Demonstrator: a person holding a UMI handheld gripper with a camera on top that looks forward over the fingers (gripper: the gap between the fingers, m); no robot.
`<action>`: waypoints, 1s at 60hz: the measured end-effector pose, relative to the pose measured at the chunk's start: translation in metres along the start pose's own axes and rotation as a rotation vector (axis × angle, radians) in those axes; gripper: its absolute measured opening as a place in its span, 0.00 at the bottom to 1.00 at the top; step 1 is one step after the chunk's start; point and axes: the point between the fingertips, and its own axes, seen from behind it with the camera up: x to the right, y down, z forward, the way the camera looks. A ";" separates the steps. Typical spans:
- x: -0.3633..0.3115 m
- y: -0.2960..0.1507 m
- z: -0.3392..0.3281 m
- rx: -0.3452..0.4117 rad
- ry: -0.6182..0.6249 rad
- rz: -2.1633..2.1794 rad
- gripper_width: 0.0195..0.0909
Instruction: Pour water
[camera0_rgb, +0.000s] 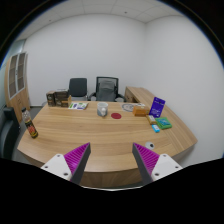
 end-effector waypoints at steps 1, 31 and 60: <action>-0.001 0.001 0.000 -0.001 0.000 -0.001 0.94; -0.193 0.067 0.015 -0.075 -0.078 -0.025 0.93; -0.516 0.036 0.079 0.031 -0.228 0.019 0.93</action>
